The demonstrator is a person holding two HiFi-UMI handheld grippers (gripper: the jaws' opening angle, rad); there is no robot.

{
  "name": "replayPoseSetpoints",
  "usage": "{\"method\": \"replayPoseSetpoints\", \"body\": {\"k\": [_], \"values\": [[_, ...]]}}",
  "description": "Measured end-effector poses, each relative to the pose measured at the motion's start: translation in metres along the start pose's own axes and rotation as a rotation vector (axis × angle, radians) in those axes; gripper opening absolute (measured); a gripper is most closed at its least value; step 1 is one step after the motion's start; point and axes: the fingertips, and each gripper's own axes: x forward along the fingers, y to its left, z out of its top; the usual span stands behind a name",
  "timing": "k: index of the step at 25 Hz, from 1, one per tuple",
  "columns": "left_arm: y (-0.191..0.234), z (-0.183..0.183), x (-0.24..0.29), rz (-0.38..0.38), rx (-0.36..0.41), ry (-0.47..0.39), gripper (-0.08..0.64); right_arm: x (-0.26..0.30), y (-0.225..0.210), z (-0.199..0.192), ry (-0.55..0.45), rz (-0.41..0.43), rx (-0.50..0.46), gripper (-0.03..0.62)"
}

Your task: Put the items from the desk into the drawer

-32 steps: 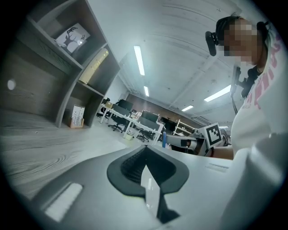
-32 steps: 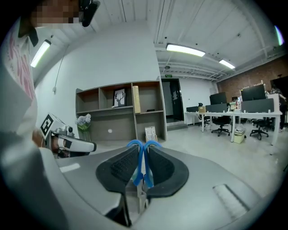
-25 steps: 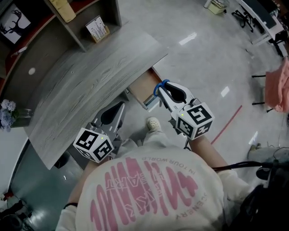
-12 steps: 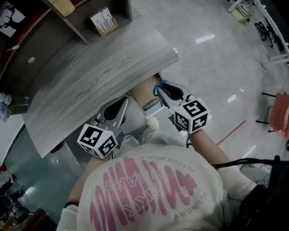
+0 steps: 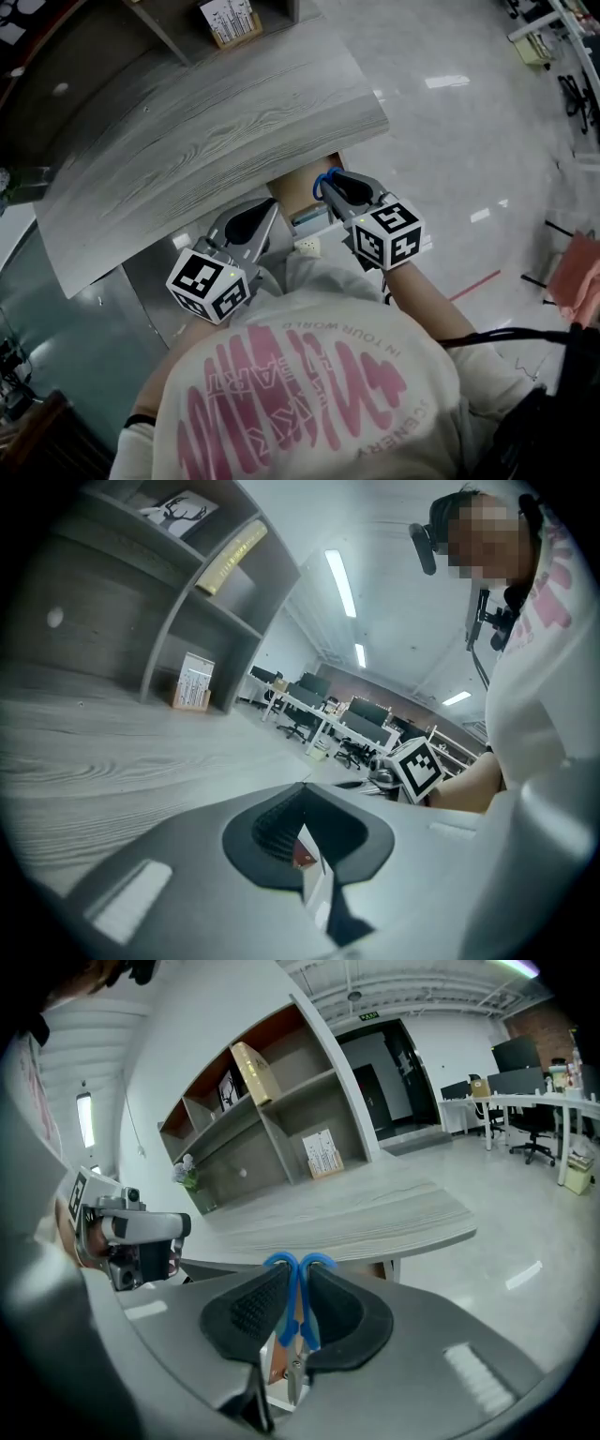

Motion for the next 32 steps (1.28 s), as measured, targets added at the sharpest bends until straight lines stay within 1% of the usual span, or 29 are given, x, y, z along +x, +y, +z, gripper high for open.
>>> {"method": "replayPoseSetpoints", "body": {"k": [4,8,12,16,23,28,32], "values": [[0.008,-0.015,0.004,0.039,-0.030,0.029,0.020,0.020,-0.011,-0.014,0.054,0.026,0.008,0.075],[0.014,-0.028,0.003,0.078,-0.055,0.054,0.020,0.038,-0.026,-0.029,0.094,0.034,0.008,0.075],[0.017,-0.037,0.003,0.101,-0.056,0.083,0.020,0.054,-0.038,-0.046,0.144,0.028,0.005,0.075],[0.018,-0.046,0.002,0.131,-0.087,0.090,0.020,0.067,-0.050,-0.067,0.201,0.020,0.001,0.075],[0.018,-0.054,0.000,0.142,-0.079,0.107,0.020,0.085,-0.063,-0.082,0.270,0.017,-0.042,0.077],[0.021,-0.064,0.001,0.164,-0.099,0.127,0.020,0.096,-0.063,-0.088,0.305,0.017,-0.048,0.077],[0.022,-0.063,0.000,0.163,-0.108,0.135,0.020,0.105,-0.070,-0.091,0.327,-0.012,-0.028,0.078]]}}
